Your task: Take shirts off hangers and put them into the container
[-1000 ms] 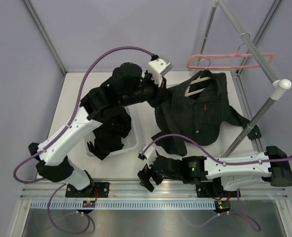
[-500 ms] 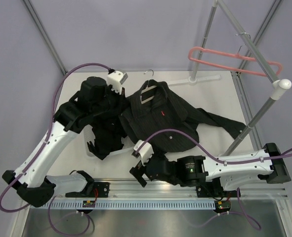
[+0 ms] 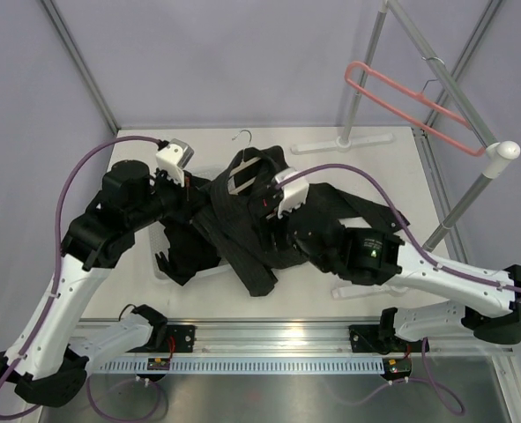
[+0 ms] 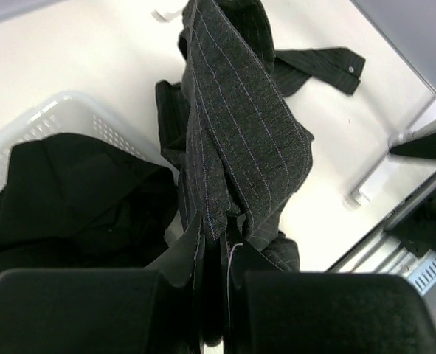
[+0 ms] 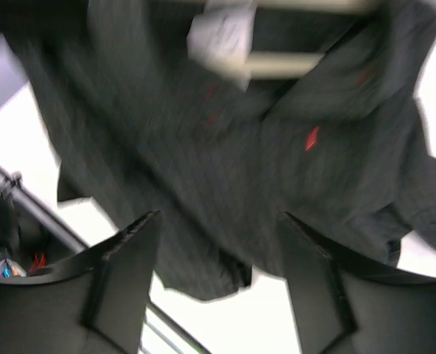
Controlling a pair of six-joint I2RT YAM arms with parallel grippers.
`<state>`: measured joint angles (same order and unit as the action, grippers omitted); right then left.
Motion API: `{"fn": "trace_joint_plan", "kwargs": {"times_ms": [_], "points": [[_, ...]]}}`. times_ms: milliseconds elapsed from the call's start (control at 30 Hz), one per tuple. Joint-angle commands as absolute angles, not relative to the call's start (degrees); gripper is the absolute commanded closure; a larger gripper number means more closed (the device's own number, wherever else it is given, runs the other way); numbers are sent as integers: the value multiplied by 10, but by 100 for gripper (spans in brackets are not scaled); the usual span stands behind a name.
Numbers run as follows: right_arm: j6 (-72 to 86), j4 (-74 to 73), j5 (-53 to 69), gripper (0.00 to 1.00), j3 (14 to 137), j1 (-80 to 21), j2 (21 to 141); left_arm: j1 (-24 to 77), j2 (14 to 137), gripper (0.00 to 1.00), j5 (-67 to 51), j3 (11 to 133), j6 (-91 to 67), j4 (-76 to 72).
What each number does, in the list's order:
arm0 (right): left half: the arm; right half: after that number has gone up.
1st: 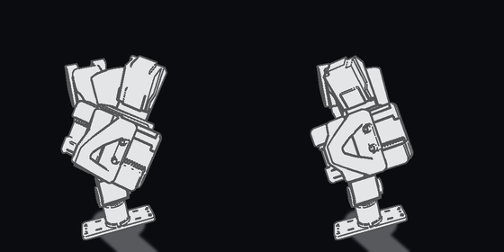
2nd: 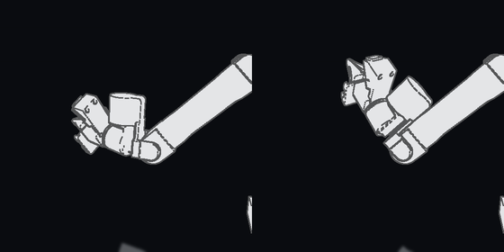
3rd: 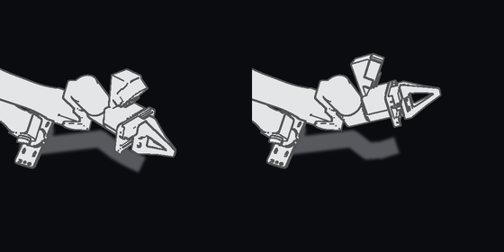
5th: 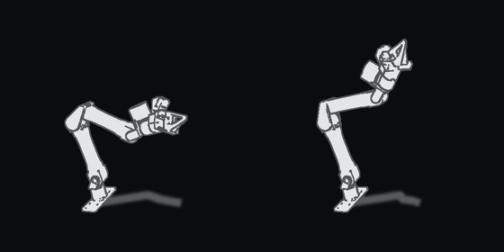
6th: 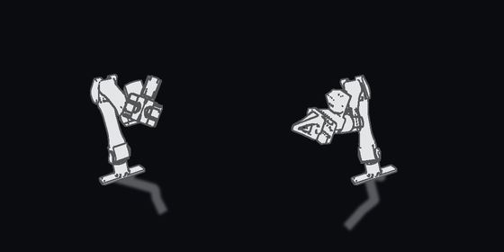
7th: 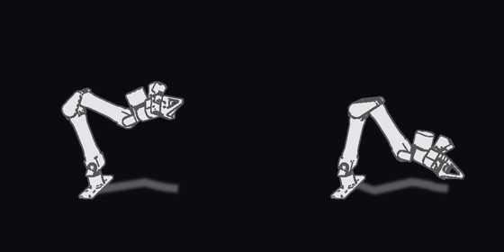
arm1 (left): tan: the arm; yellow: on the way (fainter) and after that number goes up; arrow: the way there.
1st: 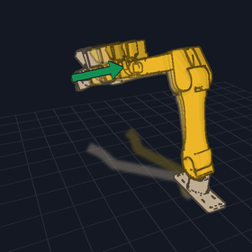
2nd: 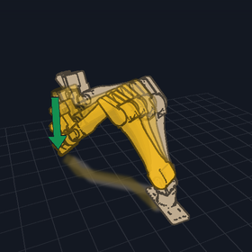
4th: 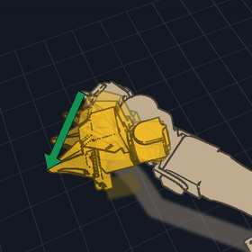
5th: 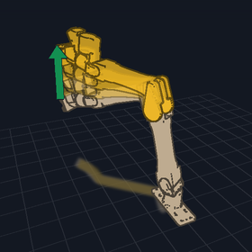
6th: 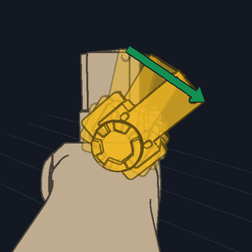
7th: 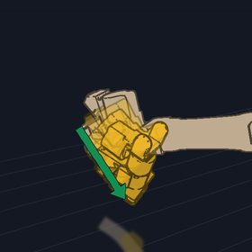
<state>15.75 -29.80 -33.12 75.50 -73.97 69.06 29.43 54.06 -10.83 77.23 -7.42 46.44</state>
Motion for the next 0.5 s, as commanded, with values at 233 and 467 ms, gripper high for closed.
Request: {"fn": "trace_joint_plan", "kwargs": {"times_ms": [233,467], "points": [[100,-283,-186,43,875,-610,778,292,497,100,-286,723,-112,367],[91,-265,-173,46,879,-588,779,292,481,100,-321,722,-122,358]]}}
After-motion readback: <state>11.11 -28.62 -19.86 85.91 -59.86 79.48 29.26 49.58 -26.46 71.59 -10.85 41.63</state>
